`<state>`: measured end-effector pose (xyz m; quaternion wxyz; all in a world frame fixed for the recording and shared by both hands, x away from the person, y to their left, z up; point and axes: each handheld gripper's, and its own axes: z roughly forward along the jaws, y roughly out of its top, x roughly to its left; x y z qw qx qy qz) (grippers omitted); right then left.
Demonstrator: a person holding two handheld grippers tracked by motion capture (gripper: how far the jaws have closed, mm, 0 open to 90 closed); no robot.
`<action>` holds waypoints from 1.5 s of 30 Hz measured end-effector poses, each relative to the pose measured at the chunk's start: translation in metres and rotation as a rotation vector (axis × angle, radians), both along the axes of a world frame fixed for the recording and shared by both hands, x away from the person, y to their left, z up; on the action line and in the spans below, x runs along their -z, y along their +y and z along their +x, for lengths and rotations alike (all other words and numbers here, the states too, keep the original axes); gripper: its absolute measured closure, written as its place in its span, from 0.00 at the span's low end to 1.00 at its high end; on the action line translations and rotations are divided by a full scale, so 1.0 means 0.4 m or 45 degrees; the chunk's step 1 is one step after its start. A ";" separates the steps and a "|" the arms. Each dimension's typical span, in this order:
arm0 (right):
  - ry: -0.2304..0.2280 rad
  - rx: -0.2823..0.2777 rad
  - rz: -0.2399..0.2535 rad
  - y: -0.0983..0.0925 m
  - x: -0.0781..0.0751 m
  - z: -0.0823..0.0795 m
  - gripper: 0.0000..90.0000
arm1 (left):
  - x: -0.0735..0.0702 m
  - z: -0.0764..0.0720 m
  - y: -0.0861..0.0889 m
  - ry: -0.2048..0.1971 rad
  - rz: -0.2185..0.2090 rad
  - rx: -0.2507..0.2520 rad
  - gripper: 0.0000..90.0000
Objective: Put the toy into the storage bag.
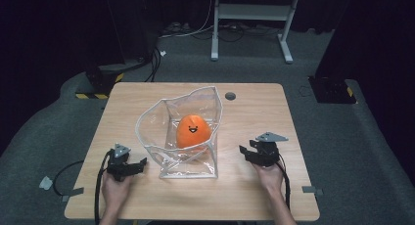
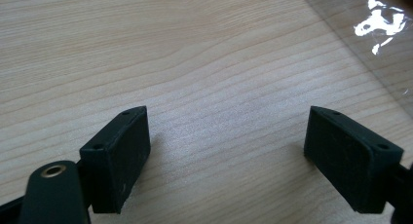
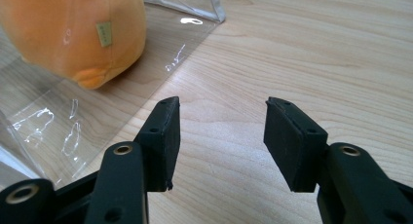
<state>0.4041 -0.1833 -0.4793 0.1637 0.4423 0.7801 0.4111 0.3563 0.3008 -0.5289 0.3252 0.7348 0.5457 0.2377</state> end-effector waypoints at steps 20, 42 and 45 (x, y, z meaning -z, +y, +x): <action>0.024 0.007 -0.090 0.019 0.032 0.013 0.52 | 0.000 0.000 0.000 0.000 0.000 0.000 0.19; 0.030 0.031 -0.135 0.036 0.060 0.027 0.51 | 0.000 0.000 0.000 0.000 0.000 0.000 0.19; 0.033 0.036 -0.135 0.037 0.061 0.026 0.51 | 0.000 0.000 0.000 0.000 0.000 -0.001 0.19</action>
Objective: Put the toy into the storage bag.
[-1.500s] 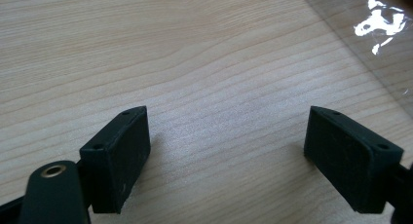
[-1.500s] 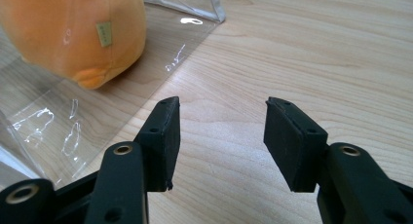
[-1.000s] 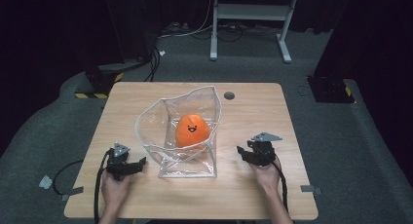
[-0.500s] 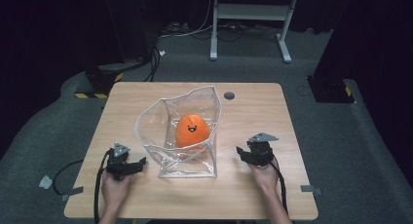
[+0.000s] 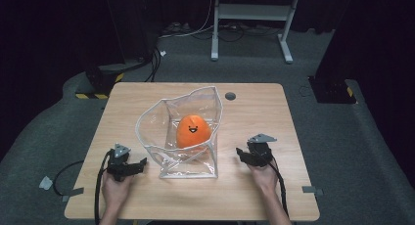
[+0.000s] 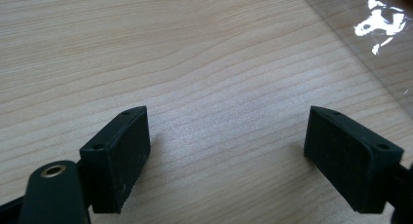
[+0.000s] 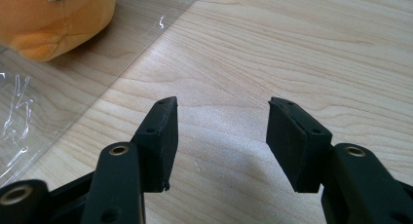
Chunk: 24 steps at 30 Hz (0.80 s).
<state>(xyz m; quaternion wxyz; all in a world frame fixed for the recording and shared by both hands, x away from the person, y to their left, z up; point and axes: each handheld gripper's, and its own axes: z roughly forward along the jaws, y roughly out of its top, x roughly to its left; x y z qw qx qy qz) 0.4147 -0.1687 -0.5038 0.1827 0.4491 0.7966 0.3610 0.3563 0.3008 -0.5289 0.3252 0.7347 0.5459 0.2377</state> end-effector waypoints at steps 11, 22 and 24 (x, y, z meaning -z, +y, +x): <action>0.008 0.005 -0.009 0.006 0.010 0.007 0.50 | 0.000 0.000 0.000 0.000 0.000 0.000 0.19; 0.031 0.005 -0.040 0.013 0.028 0.014 0.48 | 0.000 0.000 0.000 0.000 0.000 0.000 0.19; 0.035 0.010 -0.046 0.014 0.033 0.015 0.48 | 0.000 0.000 0.000 0.000 0.001 0.000 0.19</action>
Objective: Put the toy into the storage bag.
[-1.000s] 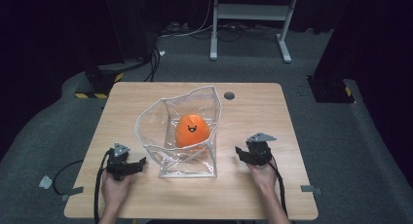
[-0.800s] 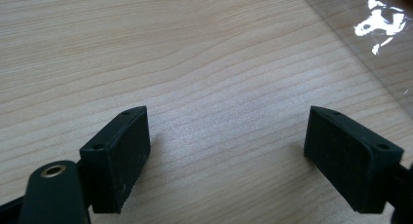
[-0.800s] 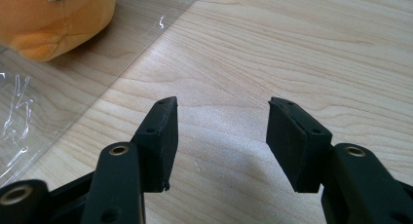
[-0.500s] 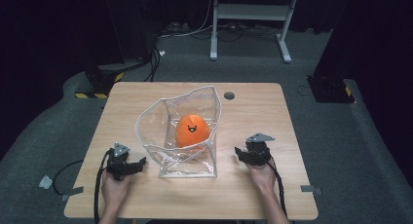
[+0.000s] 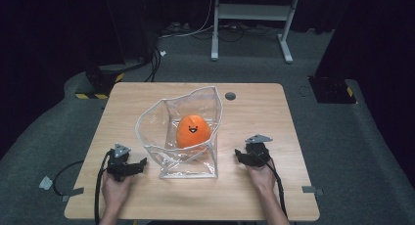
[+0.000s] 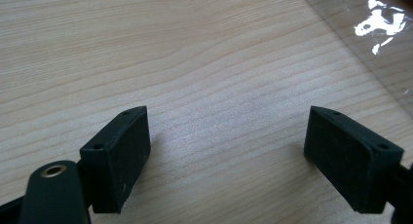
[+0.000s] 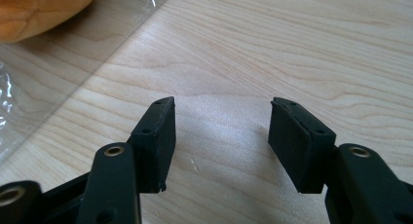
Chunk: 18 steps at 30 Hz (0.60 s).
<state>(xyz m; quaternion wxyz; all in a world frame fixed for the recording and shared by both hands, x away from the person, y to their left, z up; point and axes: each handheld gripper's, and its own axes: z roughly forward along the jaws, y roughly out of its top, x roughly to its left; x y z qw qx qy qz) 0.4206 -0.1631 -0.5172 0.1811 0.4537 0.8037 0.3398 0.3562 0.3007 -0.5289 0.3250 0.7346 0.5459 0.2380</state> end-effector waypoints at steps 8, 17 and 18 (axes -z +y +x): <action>-0.006 0.000 -0.020 0.003 0.006 -0.002 0.47 | 0.000 0.000 0.000 0.000 0.001 0.000 0.19; -0.049 0.009 -0.014 0.008 0.016 -0.009 0.42 | 0.000 0.000 0.000 0.000 0.000 0.000 0.19; -0.049 0.009 -0.014 0.008 0.016 -0.009 0.42 | 0.000 0.000 0.000 0.000 0.001 0.000 0.19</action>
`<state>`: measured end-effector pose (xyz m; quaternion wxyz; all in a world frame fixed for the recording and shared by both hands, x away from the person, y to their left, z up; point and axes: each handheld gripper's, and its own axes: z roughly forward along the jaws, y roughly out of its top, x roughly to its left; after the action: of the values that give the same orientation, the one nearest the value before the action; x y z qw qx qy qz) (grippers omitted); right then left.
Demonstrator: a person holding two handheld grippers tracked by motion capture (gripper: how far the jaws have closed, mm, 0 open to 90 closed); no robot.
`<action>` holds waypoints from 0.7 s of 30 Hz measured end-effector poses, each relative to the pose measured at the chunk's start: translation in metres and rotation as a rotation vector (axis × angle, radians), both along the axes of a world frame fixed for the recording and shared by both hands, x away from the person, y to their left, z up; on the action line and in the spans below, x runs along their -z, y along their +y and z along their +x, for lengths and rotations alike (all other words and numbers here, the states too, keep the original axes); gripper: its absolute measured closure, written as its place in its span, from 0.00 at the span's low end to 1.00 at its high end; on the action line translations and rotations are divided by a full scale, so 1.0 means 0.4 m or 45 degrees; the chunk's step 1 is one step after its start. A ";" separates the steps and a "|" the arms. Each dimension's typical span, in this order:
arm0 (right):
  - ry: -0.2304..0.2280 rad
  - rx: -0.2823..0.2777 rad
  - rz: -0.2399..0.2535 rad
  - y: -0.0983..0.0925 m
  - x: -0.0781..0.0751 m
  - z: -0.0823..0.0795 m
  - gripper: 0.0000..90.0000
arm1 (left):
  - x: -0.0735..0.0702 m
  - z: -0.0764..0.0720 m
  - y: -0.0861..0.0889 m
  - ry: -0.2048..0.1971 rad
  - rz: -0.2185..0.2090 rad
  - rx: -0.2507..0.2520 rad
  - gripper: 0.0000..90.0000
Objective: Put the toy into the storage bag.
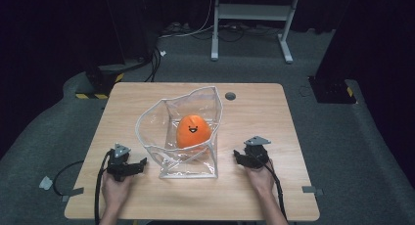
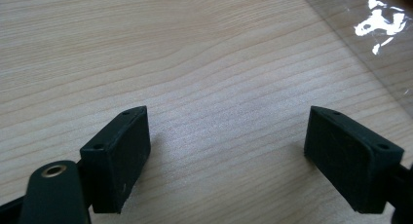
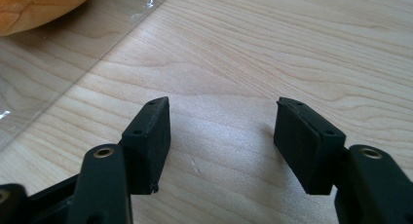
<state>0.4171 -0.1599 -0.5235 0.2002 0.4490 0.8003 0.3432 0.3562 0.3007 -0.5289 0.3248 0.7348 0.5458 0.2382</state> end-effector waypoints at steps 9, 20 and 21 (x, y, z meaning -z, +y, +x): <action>0.002 0.019 -0.005 -0.001 0.000 0.000 0.39 | 0.000 0.000 0.000 0.000 0.000 0.000 0.19; 0.007 0.041 -0.009 -0.002 0.001 -0.002 0.32 | 0.000 0.000 0.000 0.000 0.000 0.001 0.19; 0.007 0.044 -0.012 -0.002 0.001 -0.002 0.31 | 0.000 0.000 0.000 0.000 0.000 0.001 0.19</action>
<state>0.4162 -0.1607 -0.5240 0.2060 0.4629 0.7945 0.3347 0.3562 0.3008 -0.5289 0.3248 0.7349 0.5457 0.2380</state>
